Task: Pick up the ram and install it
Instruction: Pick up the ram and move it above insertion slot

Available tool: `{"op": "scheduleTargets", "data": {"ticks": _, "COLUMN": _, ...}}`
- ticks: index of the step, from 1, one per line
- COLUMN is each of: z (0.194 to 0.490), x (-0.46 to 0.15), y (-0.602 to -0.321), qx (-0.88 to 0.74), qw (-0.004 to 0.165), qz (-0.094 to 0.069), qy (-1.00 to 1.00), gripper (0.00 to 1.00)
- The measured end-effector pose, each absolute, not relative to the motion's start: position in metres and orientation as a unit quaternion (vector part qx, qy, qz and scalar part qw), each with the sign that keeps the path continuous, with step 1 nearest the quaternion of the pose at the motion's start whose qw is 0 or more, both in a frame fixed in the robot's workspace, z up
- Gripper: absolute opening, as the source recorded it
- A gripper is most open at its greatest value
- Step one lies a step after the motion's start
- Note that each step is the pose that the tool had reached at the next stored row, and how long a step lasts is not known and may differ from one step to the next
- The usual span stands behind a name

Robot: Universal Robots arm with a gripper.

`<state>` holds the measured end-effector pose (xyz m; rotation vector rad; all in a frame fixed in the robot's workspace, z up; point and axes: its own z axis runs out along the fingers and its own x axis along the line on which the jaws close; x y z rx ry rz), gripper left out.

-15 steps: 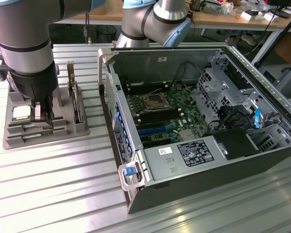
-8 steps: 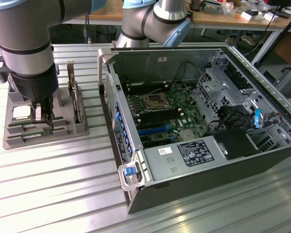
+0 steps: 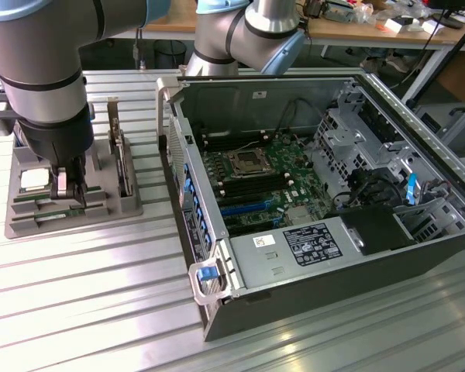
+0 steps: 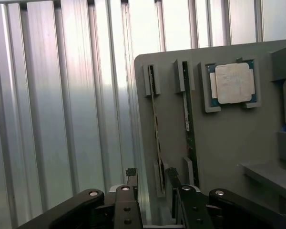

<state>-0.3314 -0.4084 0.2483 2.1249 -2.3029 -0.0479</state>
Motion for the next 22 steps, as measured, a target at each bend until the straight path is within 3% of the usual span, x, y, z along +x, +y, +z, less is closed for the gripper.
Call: {"op": "scheduleTargets", "data": {"ticks": 22, "z": 0.236, "x": -0.338, "y": -0.408, "qx": 0.680, "qw": 0.004, "qz": -0.015, "qy": -0.733, "gripper": 0.36}}
